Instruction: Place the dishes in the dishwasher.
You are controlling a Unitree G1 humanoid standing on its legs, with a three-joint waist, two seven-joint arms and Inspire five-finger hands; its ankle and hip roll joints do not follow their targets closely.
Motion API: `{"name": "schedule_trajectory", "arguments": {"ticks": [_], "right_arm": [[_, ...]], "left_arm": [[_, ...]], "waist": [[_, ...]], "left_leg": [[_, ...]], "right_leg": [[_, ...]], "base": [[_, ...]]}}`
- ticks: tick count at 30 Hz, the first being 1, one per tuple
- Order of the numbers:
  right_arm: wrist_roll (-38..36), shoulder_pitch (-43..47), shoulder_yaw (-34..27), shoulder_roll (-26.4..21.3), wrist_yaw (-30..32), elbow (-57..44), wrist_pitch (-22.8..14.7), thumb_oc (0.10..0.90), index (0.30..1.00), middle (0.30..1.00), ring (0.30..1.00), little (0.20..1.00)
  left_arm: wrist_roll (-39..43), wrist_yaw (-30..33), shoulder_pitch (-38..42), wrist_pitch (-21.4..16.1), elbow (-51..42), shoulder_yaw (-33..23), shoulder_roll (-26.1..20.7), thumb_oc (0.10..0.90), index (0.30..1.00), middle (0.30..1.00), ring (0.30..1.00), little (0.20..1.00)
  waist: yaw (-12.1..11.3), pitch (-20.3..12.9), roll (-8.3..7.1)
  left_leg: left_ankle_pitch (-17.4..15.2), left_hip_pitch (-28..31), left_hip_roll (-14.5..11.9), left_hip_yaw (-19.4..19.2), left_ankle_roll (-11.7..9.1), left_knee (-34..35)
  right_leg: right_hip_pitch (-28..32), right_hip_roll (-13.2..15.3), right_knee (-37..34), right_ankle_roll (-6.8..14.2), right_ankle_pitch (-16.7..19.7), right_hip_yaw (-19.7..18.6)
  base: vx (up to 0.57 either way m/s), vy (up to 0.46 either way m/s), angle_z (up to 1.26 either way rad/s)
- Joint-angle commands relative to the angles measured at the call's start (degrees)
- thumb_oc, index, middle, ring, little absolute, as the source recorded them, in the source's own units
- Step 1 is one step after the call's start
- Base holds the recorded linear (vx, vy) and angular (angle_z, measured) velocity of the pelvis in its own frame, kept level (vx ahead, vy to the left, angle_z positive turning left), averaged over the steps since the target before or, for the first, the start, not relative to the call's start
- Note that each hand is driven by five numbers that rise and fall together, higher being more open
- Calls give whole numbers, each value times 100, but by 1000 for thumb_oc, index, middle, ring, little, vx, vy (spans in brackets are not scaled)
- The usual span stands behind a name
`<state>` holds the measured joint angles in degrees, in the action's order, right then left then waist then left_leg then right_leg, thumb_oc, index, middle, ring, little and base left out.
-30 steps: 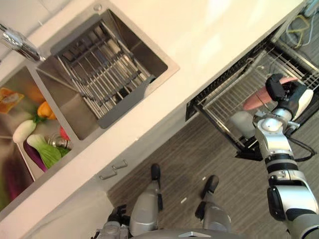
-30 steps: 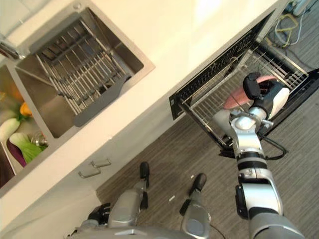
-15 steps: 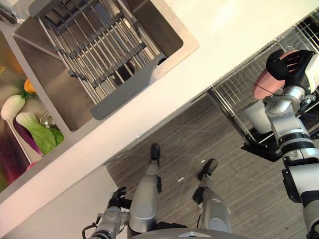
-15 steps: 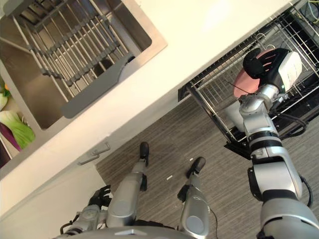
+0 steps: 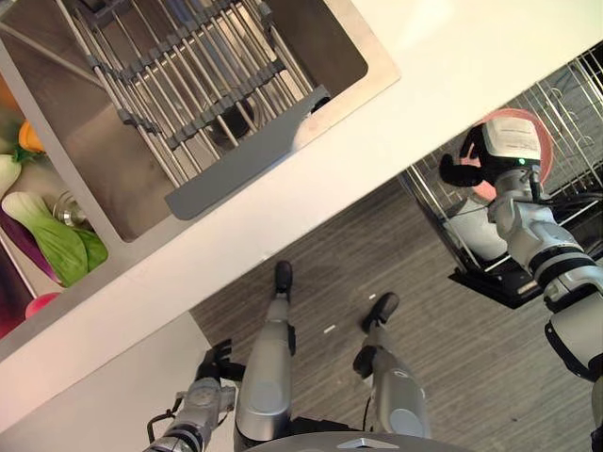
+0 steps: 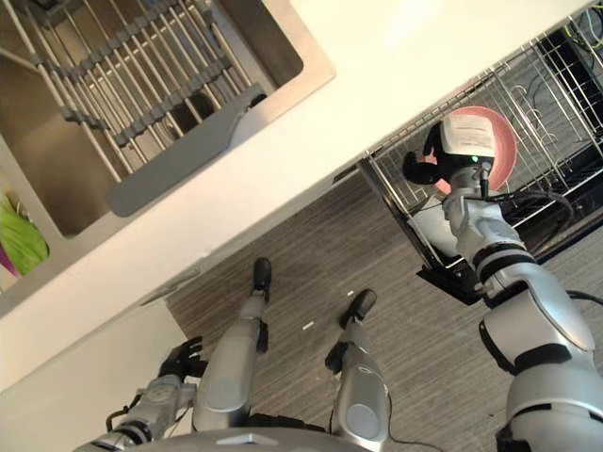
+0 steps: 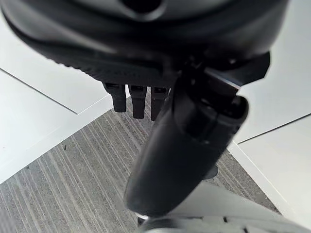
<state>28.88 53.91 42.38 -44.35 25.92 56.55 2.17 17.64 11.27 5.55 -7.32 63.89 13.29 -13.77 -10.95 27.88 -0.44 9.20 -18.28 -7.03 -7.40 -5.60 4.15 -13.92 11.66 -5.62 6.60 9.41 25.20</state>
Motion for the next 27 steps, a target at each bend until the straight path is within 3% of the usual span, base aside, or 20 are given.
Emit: {"name": "schedule_trajectory", "arguments": {"ticks": [1,7,14,19,20,21,22,23,27], "right_arm": [[420,743,67,-435,141,6,76,800,900,900,900,900],[-73,844,4,-492,6,-558,-164,800,900,900,900,900],[-431,507,-808,-640,286,-1507,-169,800,900,900,900,900],[-566,-776,-2197,-786,565,-2301,-107,800,900,900,900,900],[-754,-1294,-2779,-812,670,-2361,-85,800,900,900,900,900],[-745,-1359,-2835,-812,663,-2395,-78,800,900,900,900,900],[-975,-1863,-3439,-809,771,-2343,-56,800,900,900,900,900],[-968,-1924,-3493,-806,765,-2375,-51,800,900,900,900,900],[-1500,-3332,-4920,-868,837,-1591,53,800,900,900,900,900]], "left_arm": [[235,-131,35,-160,54,402,131,800,900,900,900,900],[368,-194,-41,-157,11,316,91,800,900,900,900,900],[342,-234,-166,-82,79,110,98,800,900,900,900,900],[-7,-312,-425,67,255,-203,26,800,900,900,900,900],[-149,-368,-512,140,362,-351,8,800,900,900,900,900],[-148,-369,-518,140,360,-328,-10,800,900,900,900,900],[-339,-428,-613,207,470,-501,-37,800,900,900,900,900],[-339,-429,-616,206,470,-479,-53,800,900,900,900,900],[-543,-621,-845,314,681,-790,-82,800,900,900,900,900]], "waist": [[-50,-302,-102],[-2,-359,-196],[129,-527,-272],[241,-876,-278],[304,-1048,-265],[276,-1044,-275],[340,-1222,-254],[313,-1217,-262],[423,-1644,-179]], "left_leg": [[-110,-240,-106,211,-98,85],[-156,-131,-143,195,-89,85],[-130,123,-175,32,-13,85],[-303,596,-210,-98,18,85],[-377,820,-222,-162,24,84],[-381,837,-222,-167,22,84],[-449,1041,-222,-214,28,75],[-452,1057,-222,-217,27,76],[-560,1469,-242,-264,8,49]], "right_leg": [[44,91,81,504,-311,-166],[81,38,80,481,-336,-258],[232,27,69,394,-300,-257],[639,5,76,355,-453,-242],[820,-6,82,342,-522,-224],[834,-7,80,342,-524,-227],[1035,-30,80,329,-607,-202],[1049,-30,79,329,-609,-204],[1491,-92,75,303,-789,-100]], "base": [[0,0,0],[2,-24,-6],[-30,-28,-13],[83,-48,-10],[107,-53,-9],[149,-69,2],[75,-31,0],[119,-52,3],[128,-49,-1]]}}
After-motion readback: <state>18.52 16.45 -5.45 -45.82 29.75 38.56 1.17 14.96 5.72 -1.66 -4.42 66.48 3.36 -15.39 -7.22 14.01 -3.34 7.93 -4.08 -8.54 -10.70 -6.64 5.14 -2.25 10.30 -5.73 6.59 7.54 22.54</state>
